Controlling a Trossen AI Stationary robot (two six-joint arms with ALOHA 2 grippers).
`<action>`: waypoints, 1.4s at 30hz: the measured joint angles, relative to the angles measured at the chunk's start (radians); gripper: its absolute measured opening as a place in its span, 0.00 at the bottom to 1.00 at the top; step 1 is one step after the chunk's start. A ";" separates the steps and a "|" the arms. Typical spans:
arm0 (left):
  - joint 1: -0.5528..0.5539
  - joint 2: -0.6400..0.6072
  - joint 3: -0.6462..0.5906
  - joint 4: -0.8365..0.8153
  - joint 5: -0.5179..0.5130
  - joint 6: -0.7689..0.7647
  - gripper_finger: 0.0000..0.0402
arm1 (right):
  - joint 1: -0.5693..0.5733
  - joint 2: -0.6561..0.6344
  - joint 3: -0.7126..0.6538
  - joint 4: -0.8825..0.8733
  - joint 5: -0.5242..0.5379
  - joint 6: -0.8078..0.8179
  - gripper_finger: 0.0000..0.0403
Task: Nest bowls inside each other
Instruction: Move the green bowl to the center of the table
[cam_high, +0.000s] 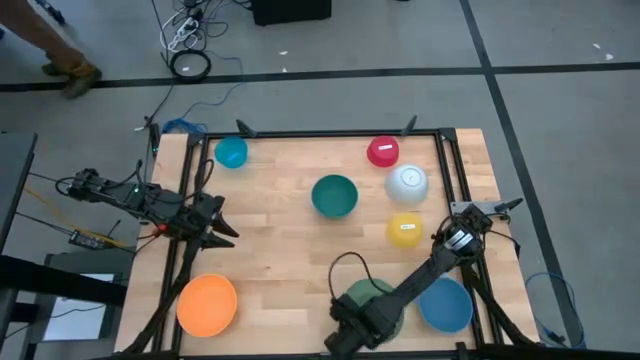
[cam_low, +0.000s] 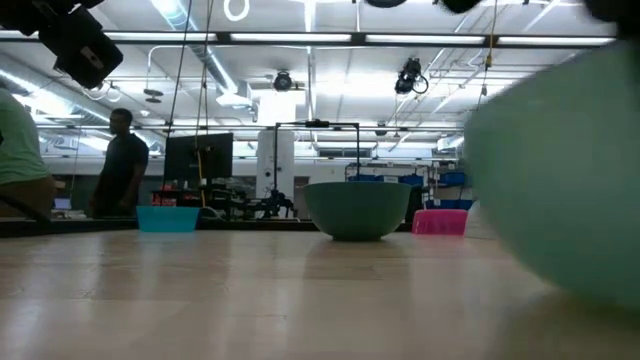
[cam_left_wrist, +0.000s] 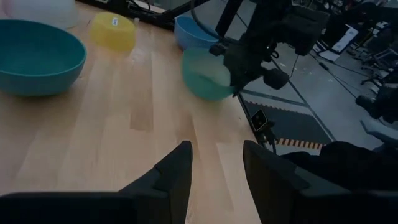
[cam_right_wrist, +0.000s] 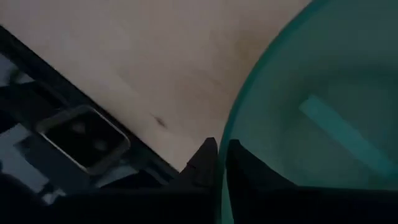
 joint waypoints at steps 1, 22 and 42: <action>0.000 0.000 0.000 0.000 0.000 -0.001 0.38 | -0.015 0.000 0.000 -0.001 0.000 -0.024 0.03; 0.001 0.000 0.000 0.008 -0.011 0.017 0.38 | -0.399 0.005 -0.001 0.089 0.044 -0.632 0.00; 0.001 0.000 0.000 0.004 0.008 0.015 0.38 | -0.422 0.011 0.020 0.157 -0.026 -0.706 0.38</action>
